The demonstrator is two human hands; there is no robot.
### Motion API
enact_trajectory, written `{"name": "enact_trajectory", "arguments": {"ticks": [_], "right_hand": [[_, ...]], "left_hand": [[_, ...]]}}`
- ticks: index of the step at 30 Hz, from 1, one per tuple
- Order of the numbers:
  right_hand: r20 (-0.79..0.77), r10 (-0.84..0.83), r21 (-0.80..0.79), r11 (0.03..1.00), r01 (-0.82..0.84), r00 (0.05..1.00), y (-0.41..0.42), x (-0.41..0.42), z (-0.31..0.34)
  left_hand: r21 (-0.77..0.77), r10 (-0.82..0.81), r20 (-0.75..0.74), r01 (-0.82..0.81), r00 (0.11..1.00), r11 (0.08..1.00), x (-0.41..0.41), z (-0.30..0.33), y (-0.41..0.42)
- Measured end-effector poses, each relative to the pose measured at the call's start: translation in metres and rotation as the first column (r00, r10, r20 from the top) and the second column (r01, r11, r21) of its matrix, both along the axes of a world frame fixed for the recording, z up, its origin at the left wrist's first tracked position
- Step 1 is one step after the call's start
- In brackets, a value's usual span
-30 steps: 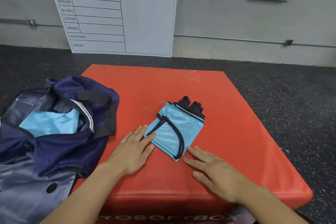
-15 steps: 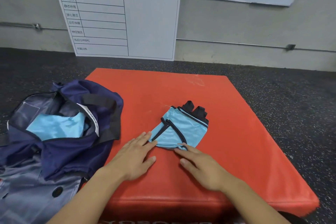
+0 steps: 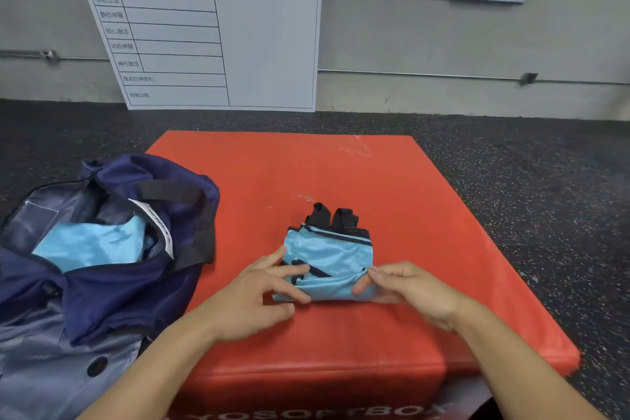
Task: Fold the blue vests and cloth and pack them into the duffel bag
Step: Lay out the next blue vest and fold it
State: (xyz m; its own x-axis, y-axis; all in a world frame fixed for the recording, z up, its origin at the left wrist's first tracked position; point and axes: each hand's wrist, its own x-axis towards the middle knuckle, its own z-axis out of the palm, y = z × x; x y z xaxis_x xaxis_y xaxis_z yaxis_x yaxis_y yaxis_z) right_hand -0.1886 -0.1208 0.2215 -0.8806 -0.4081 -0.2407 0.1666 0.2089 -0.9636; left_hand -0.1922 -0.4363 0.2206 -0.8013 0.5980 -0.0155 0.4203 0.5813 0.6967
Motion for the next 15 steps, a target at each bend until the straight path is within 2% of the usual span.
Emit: {"name": "enact_trajectory", "arguments": {"ticks": [4, 7, 12, 15], "right_hand": [[0.11, 0.002, -0.094, 0.995, 0.008, 0.994, 0.009, 0.001, 0.006], [0.171, -0.042, -0.123, 0.99, 0.064, 0.984, 0.01, -0.001, 0.009], [0.197, -0.151, -0.226, 0.955, 0.195, 0.969, 0.008, -0.005, 0.007], [0.064, -0.199, -0.141, 0.968, 0.206, 0.978, 0.002, -0.007, 0.001]], "left_hand": [[0.172, -0.045, 0.292, -0.006, 0.955, 0.985, 0.007, 0.017, 0.006], [0.241, -0.07, 0.41, -0.034, 0.909, 0.97, 0.011, 0.023, 0.007], [0.291, -0.002, 0.433, -0.138, 0.901, 0.947, 0.01, 0.024, 0.011], [0.26, 0.069, 0.427, -0.195, 0.901, 0.946, 0.004, 0.017, 0.012]]}}
